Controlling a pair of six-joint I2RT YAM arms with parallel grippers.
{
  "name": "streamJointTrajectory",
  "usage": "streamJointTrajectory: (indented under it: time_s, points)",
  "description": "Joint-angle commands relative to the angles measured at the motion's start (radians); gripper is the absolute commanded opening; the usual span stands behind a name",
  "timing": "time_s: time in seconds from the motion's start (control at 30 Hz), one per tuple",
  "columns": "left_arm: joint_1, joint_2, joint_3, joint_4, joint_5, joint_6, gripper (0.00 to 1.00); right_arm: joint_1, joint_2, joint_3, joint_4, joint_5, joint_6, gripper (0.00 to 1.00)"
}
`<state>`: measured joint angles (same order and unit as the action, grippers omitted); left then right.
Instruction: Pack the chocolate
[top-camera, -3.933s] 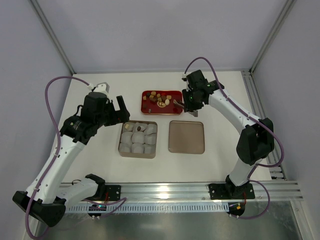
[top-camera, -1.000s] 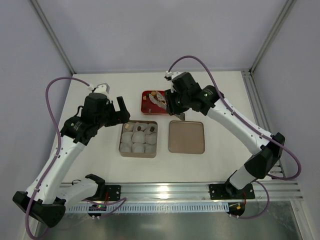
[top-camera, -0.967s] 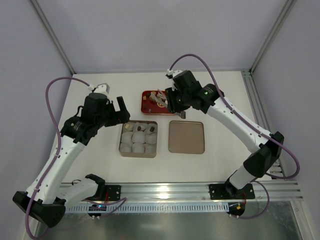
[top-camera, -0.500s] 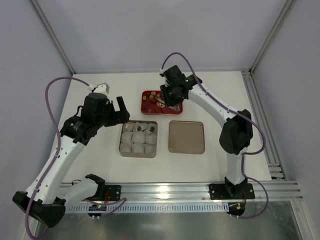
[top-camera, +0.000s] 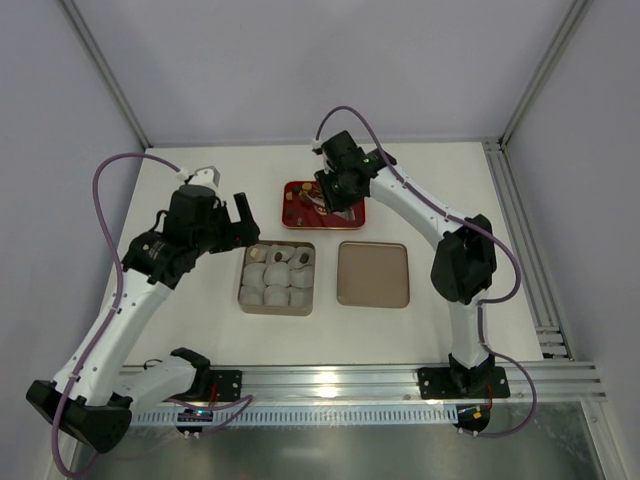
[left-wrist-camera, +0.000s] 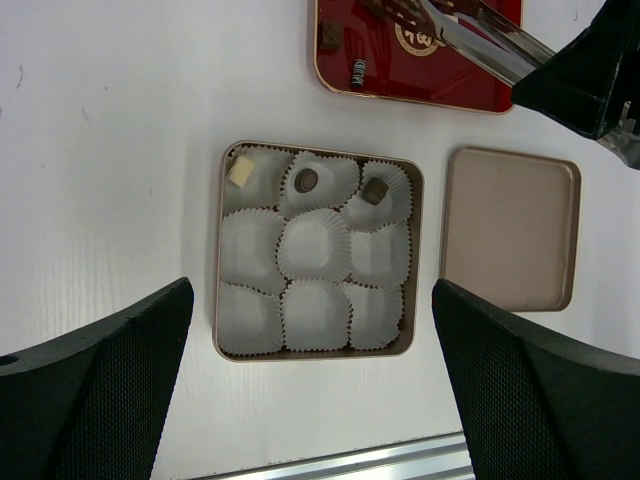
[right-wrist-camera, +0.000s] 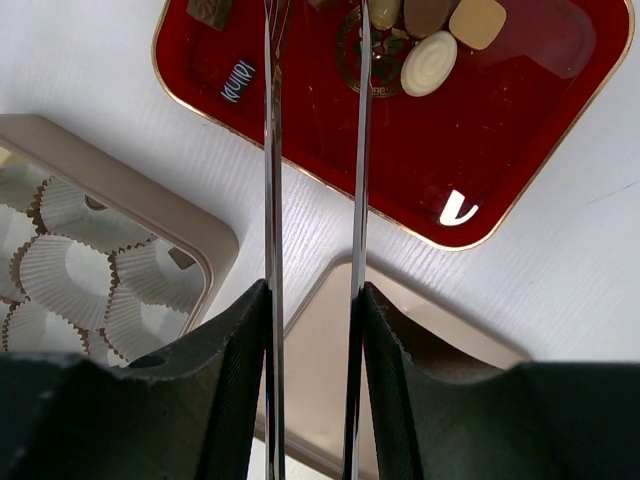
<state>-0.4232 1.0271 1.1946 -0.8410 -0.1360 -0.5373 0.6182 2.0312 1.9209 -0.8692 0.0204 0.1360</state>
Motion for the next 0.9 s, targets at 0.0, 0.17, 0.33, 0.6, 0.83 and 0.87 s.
streamJointTrajectory:
  time_s: [0.0, 0.17, 0.33, 0.6, 0.83, 0.87]
  points:
    - [0.003, 0.002, 0.037, 0.010, -0.008, 0.013, 1.00, 0.017, 0.018, 0.062, 0.022, 0.009, -0.026, 0.43]
    - [0.003, 0.001, 0.037, 0.010, -0.010, 0.013, 1.00, 0.018, 0.063, 0.113, -0.001, 0.015, -0.027, 0.42]
    - [0.003, -0.002, 0.034, 0.006, -0.014, 0.016, 1.00, 0.029, 0.083, 0.122, -0.002, 0.019, -0.027, 0.38]
    - [0.003, -0.006, 0.028, 0.008, -0.014, 0.016, 1.00, 0.038, 0.103, 0.127, -0.008, 0.024, -0.026, 0.34]
    - [0.003, -0.007, 0.033, 0.006, -0.016, 0.016, 1.00, 0.038, 0.095, 0.127, -0.027, 0.035, -0.015, 0.28]
    - [0.003, -0.009, 0.033, 0.003, -0.016, 0.017, 1.00, 0.038, 0.077, 0.125, -0.025, 0.038, -0.013, 0.28]
